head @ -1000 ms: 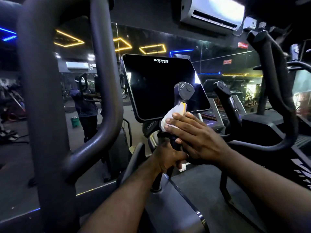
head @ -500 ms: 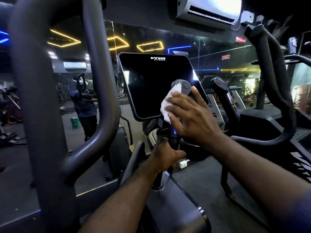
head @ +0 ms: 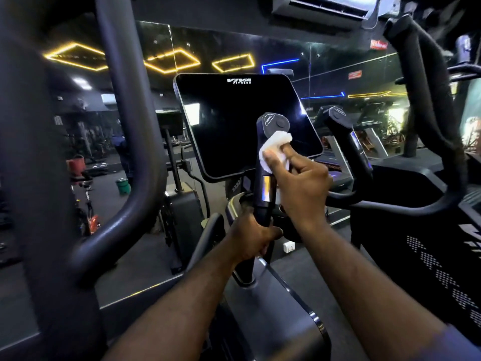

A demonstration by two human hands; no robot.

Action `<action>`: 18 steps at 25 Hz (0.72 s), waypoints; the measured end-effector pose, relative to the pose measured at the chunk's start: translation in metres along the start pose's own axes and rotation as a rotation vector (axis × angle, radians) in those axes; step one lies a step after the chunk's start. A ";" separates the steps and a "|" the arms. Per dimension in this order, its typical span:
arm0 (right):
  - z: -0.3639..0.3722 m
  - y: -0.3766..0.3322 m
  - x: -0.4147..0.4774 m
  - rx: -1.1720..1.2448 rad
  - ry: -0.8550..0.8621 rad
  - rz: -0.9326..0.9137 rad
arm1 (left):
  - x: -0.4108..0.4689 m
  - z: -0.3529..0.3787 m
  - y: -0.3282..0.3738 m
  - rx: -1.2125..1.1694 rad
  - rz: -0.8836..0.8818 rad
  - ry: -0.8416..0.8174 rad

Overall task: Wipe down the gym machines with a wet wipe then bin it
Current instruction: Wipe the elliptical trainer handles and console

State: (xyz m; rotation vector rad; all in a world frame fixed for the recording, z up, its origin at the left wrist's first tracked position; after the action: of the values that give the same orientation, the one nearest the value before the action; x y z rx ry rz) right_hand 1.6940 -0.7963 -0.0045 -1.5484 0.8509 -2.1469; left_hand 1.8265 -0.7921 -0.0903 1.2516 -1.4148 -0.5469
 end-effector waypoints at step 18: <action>0.020 0.031 -0.017 0.654 -0.744 0.679 | -0.008 -0.003 0.005 0.012 0.076 -0.039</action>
State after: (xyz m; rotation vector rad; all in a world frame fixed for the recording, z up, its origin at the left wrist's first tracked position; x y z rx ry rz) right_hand 1.7164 -0.8145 -0.0324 -1.2792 0.2863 -1.0618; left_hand 1.8261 -0.7821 -0.0891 1.1974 -1.4941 -0.5147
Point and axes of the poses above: each hand's wrist, its own x-axis towards the middle knuckle, its own z-axis out of the palm, y = z × x, the point moved 4 cm from there along x, towards the middle knuckle, and after that the axes turned 9 degrees about y, right-handed, at the moved point
